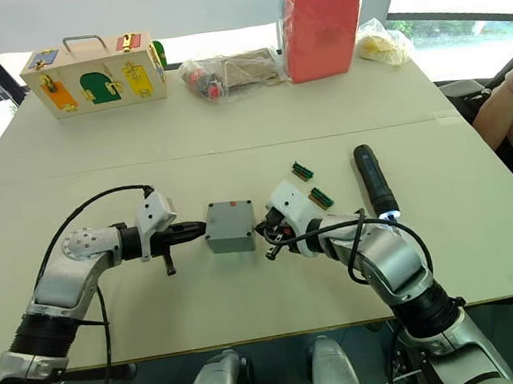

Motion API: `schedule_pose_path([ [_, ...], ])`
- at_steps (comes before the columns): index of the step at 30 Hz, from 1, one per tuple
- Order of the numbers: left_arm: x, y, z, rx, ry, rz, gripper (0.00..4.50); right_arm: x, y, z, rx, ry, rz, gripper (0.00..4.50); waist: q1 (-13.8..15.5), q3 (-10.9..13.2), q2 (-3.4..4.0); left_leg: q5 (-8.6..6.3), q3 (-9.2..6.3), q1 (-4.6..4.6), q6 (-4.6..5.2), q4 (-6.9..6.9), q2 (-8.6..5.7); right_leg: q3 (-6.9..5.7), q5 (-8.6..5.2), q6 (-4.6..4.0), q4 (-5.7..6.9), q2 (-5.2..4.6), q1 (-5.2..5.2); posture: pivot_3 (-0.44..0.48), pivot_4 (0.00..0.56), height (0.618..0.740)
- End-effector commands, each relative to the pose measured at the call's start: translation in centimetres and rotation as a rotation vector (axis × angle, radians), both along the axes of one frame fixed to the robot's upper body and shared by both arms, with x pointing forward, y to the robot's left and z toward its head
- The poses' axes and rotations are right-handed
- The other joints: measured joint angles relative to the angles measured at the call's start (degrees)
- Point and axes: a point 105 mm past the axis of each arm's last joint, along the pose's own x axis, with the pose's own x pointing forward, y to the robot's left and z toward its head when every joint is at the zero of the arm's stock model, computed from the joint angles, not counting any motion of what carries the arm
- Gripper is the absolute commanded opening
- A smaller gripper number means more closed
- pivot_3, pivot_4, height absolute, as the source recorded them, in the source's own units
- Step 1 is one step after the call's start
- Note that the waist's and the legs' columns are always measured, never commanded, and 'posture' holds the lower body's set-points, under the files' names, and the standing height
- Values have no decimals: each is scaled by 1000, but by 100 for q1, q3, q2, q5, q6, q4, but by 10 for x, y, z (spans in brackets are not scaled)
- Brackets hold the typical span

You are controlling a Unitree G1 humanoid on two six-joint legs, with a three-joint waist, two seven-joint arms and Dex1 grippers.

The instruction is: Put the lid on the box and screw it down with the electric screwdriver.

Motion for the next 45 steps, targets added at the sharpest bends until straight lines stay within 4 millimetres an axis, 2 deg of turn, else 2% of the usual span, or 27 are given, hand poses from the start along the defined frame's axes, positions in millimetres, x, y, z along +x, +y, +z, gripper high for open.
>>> schedule_pose_path([
  [1,11,-13,11,-19,-66,-23,0,-10,14,7,13,-16,61,10,18,0,0,0,-1,-1,0,4,0,-2,0,0,3,0,0,0,150,730],
  [12,29,-31,8,-48,-83,-28,0,-21,22,8,-3,-2,77,10,2,-1,-1,-1,-9,-2,1,16,-2,-7,0,2,13,1,4,0,150,730],
  [15,33,-24,6,-21,-98,-6,0,-14,10,15,-36,-33,41,10,3,-1,-1,-1,-9,-2,1,18,-2,-7,0,2,14,1,4,0,150,730],
  [18,32,-6,6,14,-105,13,0,-6,-8,28,-54,-73,7,10,5,-1,-2,-1,-8,-3,2,20,-3,-6,0,2,14,-1,4,0,150,730],
  [22,21,11,8,56,-80,-13,0,7,-26,39,-75,-119,-28,10,-8,-1,-1,-1,-9,-3,2,20,-1,-7,0,2,15,0,3,0,150,730],
  [26,1,15,9,73,-30,-74,0,23,-34,39,-83,-147,-48,10,-7,-1,-1,-3,-8,-3,5,19,2,-7,0,2,15,2,2,0,150,730],
  [29,-11,10,8,66,-3,-105,0,34,-28,37,-31,-170,-33,10,-3,-1,-1,-3,-4,-3,5,20,2,-4,0,2,14,-2,2,0,150,730],
  [38,-13,-6,10,50,-13,-108,0,40,-10,22,22,-168,32,10,-4,-1,-1,-3,-5,-3,5,23,1,-4,0,2,21,-1,3,0,150,730],
  [45,-1,-11,16,42,-45,-94,0,20,3,14,40,-131,114,10,12,-1,-1,-3,-8,-3,5,24,-1,-6,0,2,23,-1,3,0,150,730],
])
